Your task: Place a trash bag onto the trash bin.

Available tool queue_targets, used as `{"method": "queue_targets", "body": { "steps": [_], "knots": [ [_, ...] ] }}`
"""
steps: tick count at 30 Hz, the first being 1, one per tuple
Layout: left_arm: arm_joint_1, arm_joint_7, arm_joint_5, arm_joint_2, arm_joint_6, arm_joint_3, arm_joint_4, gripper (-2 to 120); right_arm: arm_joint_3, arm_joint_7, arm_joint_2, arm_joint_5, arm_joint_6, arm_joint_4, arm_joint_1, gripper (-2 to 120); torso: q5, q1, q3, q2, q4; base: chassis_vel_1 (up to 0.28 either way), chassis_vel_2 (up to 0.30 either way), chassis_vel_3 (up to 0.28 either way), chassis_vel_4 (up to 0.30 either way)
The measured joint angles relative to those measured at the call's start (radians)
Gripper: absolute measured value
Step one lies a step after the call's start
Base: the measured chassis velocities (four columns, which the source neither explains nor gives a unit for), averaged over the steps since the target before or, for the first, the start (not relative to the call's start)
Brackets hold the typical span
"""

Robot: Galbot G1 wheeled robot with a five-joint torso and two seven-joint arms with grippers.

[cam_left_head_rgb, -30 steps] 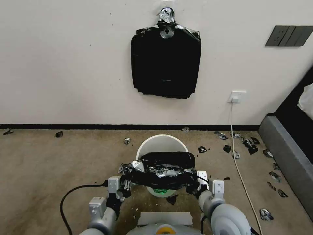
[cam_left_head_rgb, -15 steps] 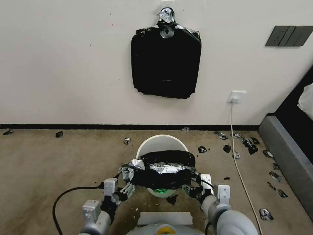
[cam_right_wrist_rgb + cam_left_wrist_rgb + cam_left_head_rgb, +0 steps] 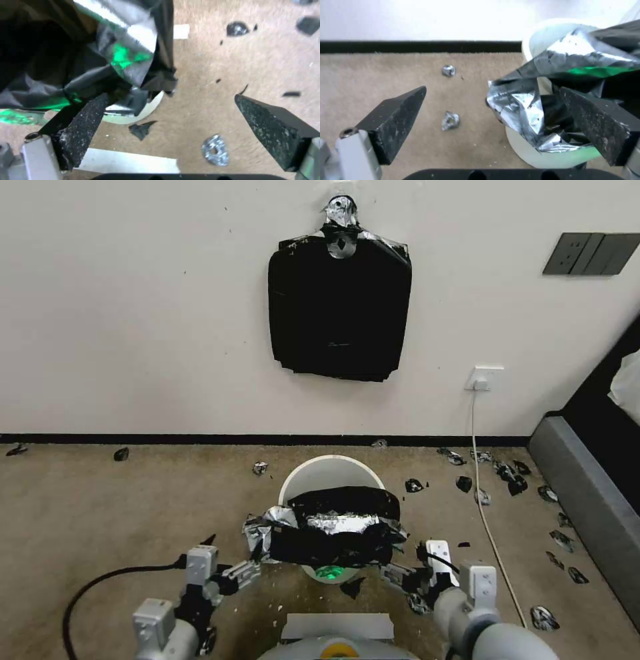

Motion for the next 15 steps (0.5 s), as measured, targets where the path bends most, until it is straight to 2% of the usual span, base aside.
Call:
{"method": "queue_targets", "body": {
  "steps": [2, 3, 6, 8, 10, 12, 15],
  "knots": [
    [0.054, 0.043, 0.025, -0.015, -0.046, -0.041, -0.009, 100, 0.053, -0.058, -0.023, -0.036, 0.014, 0.038, -0.056, 100, 0.0001, 0.000, 0.000, 0.000, 0.0001, 0.000, 0.000, 0.000, 0.000],
    [0.054, 0.043, 0.025, -0.015, -0.046, -0.041, -0.009, 100, 0.053, -0.058, -0.023, -0.036, 0.014, 0.038, -0.056, 100, 0.0001, 0.000, 0.000, 0.000, 0.0001, 0.000, 0.000, 0.000, 0.000],
    [0.122, 0.106, 0.056, -0.064, -0.131, -0.098, -0.016, 100, 0.167, -0.179, -0.055, -0.106, 0.057, 0.101, -0.131, 100, 0.0001, 0.000, 0.000, 0.000, 0.0001, 0.000, 0.000, 0.000, 0.000],
    [0.129, 0.114, 0.059, -0.078, -0.146, -0.107, -0.017, 100, 0.206, -0.217, -0.064, -0.132, 0.059, 0.112, -0.142, 100, 0.0000, 0.000, 0.000, 0.000, 0.0000, 0.000, 0.000, 0.000, 0.000],
    [0.135, 0.144, 0.084, -0.140, -0.205, -0.139, -0.017, 100, 0.323, -0.354, -0.104, -0.164, 0.050, 0.121, -0.119, 100, -0.0001, 0.000, 0.000, 0.000, -0.0001, 0.000, 0.000, 0.000, 0.000],
    [0.131, 0.149, 0.086, -0.163, -0.217, -0.145, -0.017, 100, 0.348, -0.394, -0.122, -0.132, 0.035, 0.113, -0.083, 100, 0.0001, 0.000, 0.000, 0.000, -0.0001, 0.000, 0.000, 0.000, 0.000],
    [0.097, 0.158, 0.092, -0.234, -0.249, -0.165, -0.009, 100, 0.341, -0.513, -0.178, 0.064, -0.023, 0.014, 0.125, 100, 0.0002, 0.000, 0.000, 0.000, 0.0000, 0.000, 0.000, 0.000, 0.000]
  ]
}}
